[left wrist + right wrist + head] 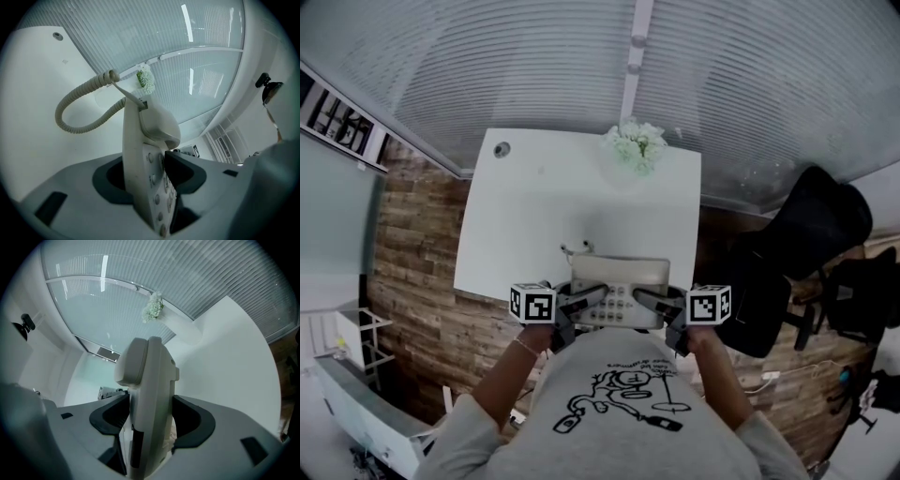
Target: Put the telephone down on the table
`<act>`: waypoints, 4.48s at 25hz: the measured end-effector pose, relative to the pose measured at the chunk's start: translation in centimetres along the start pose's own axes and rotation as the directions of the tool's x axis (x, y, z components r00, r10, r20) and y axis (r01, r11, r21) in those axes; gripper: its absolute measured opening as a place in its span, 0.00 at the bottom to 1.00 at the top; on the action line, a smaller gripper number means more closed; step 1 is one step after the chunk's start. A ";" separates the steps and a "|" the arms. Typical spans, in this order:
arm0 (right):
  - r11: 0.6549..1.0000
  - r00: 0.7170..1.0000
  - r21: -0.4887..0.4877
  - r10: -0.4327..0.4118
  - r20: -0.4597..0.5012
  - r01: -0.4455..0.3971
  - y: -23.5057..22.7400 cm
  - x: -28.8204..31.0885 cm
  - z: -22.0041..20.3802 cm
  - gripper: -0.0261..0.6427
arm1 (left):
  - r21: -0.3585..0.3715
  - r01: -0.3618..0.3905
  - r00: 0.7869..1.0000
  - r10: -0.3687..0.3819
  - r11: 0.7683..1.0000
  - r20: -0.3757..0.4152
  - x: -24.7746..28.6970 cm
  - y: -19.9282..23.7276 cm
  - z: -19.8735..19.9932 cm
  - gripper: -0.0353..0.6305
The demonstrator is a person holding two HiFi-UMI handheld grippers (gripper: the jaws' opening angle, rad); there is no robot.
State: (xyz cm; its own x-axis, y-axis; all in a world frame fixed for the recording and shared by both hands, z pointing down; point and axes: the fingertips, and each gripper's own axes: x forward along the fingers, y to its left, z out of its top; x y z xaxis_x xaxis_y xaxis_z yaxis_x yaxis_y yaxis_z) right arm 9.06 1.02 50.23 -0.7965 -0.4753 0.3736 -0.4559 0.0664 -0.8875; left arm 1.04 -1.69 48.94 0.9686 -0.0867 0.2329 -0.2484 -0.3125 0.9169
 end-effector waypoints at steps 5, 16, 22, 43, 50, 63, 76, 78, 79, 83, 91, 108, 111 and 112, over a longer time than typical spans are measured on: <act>1.000 1.000 0.014 0.021 -0.003 -0.021 -0.6 -0.7 0.9 0.49 | -0.011 -0.018 1.000 0.018 1.000 0.001 1.4 0.0 0.3 0.36; 1.000 1.000 0.020 0.020 -0.013 -0.020 -2.0 -1.8 2.3 0.49 | -0.016 -0.025 1.000 0.025 1.000 -0.004 3.6 0.0 1.0 0.36; 1.000 1.000 0.022 0.006 -0.008 -0.006 -2.1 -1.7 2.9 0.49 | -0.008 -0.012 1.000 0.011 1.000 -0.025 3.7 0.1 1.7 0.36; 0.996 0.999 0.071 -0.047 0.009 0.046 -2.8 2.3 3.0 0.49 | -0.044 0.015 0.996 -0.019 0.999 -0.086 2.0 4.0 3.1 0.36; 0.994 0.998 0.086 -0.060 -0.002 0.060 -4.0 3.3 2.4 0.49 | -0.063 0.013 0.995 -0.019 0.998 -0.100 2.0 5.8 2.4 0.37; 0.992 0.997 0.100 -0.078 -0.027 0.081 -6.6 4.9 1.6 0.49 | -0.083 0.001 0.994 -0.011 0.997 -0.112 2.4 8.9 1.6 0.38; 0.988 0.994 0.126 -0.082 -0.069 0.090 -10.2 6.1 -0.7 0.48 | -0.037 -0.100 0.987 0.094 0.994 -0.131 3.0 12.6 -0.8 0.42; 0.987 0.993 0.125 -0.091 -0.080 0.101 -10.7 6.2 -1.2 0.48 | -0.020 -0.126 0.982 0.121 0.992 -0.147 3.0 13.2 -1.2 0.44; 0.986 0.992 0.127 -0.095 -0.084 0.106 -10.9 6.4 -1.3 0.48 | -0.013 -0.137 0.979 0.134 0.990 -0.151 2.9 13.5 -1.2 0.45; 0.986 0.990 0.120 -0.102 -0.099 0.114 -11.5 6.8 -1.7 0.48 | 0.009 -0.183 0.970 0.182 0.983 -0.164 2.6 14.4 -1.5 0.47; 0.984 0.985 0.112 -0.124 -0.124 0.138 -13.1 7.2 -1.9 0.48 | 0.025 -0.280 0.945 0.280 0.960 -0.171 2.9 16.4 -2.0 0.51; 0.983 0.985 0.128 -0.117 -0.126 0.134 -13.7 7.9 -1.3 0.48 | 0.109 -0.430 0.884 0.442 0.896 -0.149 2.4 17.2 -1.1 0.56; 0.983 0.984 0.127 -0.119 -0.131 0.135 -13.8 8.1 -1.4 0.48 | 0.118 -0.454 0.872 0.468 0.883 -0.142 2.3 17.4 -1.1 0.57; 0.982 0.984 0.128 -0.121 -0.132 0.138 -13.9 8.1 -1.4 0.48 | 0.118 -0.462 0.869 0.475 0.879 -0.140 2.2 17.5 -1.1 0.57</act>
State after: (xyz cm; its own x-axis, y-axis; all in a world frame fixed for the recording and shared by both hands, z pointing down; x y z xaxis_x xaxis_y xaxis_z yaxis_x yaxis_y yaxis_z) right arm 8.41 -2.47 65.99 -0.7808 -0.3598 0.5108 -0.5069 -0.1132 -0.8546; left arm -1.13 -6.26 65.86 0.7246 -0.0916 0.6830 -0.6663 -0.3464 0.6604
